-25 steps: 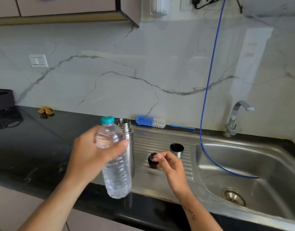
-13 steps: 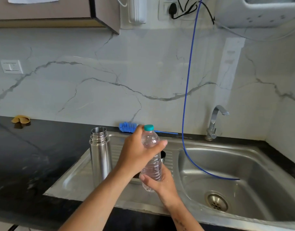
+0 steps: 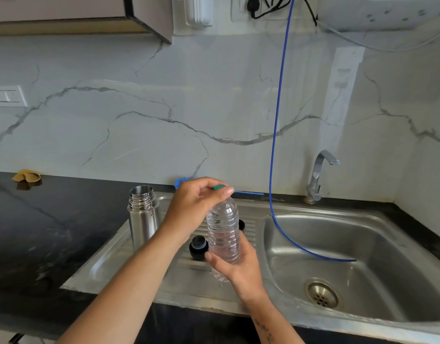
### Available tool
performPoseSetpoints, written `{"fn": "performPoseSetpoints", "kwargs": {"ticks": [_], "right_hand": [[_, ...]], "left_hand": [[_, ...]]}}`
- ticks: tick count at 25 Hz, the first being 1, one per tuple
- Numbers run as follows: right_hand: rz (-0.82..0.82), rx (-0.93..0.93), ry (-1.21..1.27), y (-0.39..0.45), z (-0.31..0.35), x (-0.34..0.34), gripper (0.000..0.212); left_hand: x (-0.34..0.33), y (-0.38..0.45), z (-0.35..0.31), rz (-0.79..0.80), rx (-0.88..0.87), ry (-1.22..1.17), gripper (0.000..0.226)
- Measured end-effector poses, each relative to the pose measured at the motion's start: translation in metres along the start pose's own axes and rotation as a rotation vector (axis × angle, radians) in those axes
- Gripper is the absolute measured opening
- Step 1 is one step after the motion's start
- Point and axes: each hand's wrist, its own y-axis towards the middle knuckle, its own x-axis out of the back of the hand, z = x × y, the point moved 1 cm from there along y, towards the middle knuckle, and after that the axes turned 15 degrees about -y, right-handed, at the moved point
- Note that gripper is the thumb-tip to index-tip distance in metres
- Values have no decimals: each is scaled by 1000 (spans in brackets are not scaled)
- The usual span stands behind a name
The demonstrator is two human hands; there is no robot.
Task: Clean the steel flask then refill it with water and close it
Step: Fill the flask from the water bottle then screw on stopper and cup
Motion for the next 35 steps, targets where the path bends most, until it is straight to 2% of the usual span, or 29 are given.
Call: {"fn": "performPoseSetpoints", "kwargs": {"ticks": [2, 4, 7, 9, 14, 18, 22, 25, 29, 35], "right_hand": [[-26, 13, -78, -1, 1, 1, 46], [-40, 18, -168, -1, 0, 1, 46], [-70, 1, -232, -1, 0, 0, 46], [-102, 5, -274, -2, -2, 0, 47], [-141, 16, -297, -3, 0, 0, 47], [-133, 15, -277, -5, 2, 1, 48], [-114, -6, -247, -4, 1, 1, 52], [-115, -20, -229, -4, -1, 1, 55], [-103, -4, -233, -5, -2, -2, 56], [-64, 8, -253, -4, -5, -7, 59]], "left_hand": [[-1, -1, 0, -135, 8, 20, 29], [-3, -2, -2, -204, -35, 170, 41], [-6, -5, -9, -202, -163, 610, 48], [-8, -6, -14, -178, -169, 732, 44], [-13, -7, -25, -192, -17, 623, 26], [-7, -12, -39, -233, -79, 567, 19], [22, -39, -58, -263, -103, 147, 22], [65, -69, -64, -425, -184, -71, 24], [148, -99, -30, -706, -175, 0, 30], [241, -99, 65, -957, 170, 325, 34]]}}
